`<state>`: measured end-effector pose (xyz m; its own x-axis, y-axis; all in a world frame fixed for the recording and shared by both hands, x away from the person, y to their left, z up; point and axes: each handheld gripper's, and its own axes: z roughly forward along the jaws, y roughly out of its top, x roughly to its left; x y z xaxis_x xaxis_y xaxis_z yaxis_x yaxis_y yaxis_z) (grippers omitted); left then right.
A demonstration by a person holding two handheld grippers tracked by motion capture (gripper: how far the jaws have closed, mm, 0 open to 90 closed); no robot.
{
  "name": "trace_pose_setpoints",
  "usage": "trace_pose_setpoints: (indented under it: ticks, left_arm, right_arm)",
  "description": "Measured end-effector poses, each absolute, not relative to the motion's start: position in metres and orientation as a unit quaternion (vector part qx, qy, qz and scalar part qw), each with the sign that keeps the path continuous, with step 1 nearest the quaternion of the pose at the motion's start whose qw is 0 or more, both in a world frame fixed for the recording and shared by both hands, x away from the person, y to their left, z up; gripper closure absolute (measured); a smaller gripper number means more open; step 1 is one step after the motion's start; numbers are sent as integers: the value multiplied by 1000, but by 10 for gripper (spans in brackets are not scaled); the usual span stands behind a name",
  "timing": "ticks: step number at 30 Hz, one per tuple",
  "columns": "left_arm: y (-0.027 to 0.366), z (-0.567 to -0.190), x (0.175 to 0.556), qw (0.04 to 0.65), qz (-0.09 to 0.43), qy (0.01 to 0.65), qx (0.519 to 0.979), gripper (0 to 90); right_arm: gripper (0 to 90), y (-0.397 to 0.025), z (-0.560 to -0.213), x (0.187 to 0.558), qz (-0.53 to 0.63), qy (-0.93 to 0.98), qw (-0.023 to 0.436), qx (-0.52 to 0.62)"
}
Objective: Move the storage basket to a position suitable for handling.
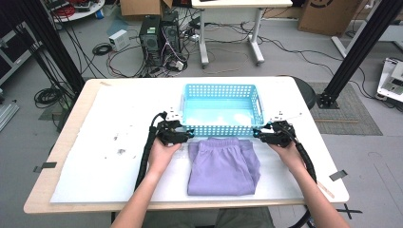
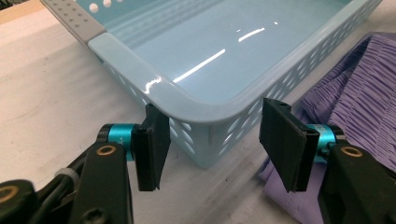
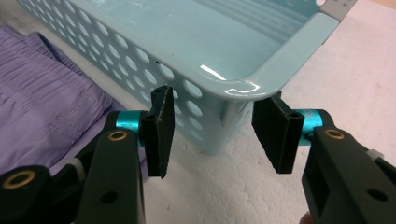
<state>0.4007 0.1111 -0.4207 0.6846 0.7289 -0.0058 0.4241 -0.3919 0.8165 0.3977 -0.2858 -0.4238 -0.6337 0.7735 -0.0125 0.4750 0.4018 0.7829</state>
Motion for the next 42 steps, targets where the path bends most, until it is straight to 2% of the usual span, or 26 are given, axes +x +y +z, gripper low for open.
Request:
trace_pose_setpoints:
  ticks: [9, 12, 15, 16, 18, 24, 32, 38, 42]
  left_arm:
    - [115, -423, 397, 429, 182, 353, 811, 440]
    - [115, -424, 397, 437, 178, 347, 811, 416]
    - [114, -425, 397, 437, 181, 344, 811, 352]
    - [114, -424, 397, 437, 185, 344, 810, 332]
    - [116, -423, 396, 439, 183, 346, 809, 314]
    - [131, -418, 390, 452, 191, 350, 798, 287]
    - [156, -413, 358, 489, 218, 344, 771, 254]
    - [178, -415, 329, 510, 230, 340, 756, 252]
    - [195, -418, 314, 513, 260, 340, 744, 253]
  right_arm:
    - [508, -284, -425, 395, 395, 813, 195, 381]
    - [505, -284, -425, 395, 397, 811, 193, 383]
    - [490, -285, -427, 395, 403, 808, 187, 387]
    - [476, -286, -427, 395, 405, 807, 182, 389]
    - [392, -286, -426, 394, 406, 806, 178, 393]
    - [329, -293, -423, 386, 421, 799, 177, 391]
    - [318, -302, -416, 361, 462, 780, 172, 386]
    - [313, -302, -415, 344, 471, 775, 193, 374]
    - [312, -307, -419, 335, 473, 767, 210, 380]
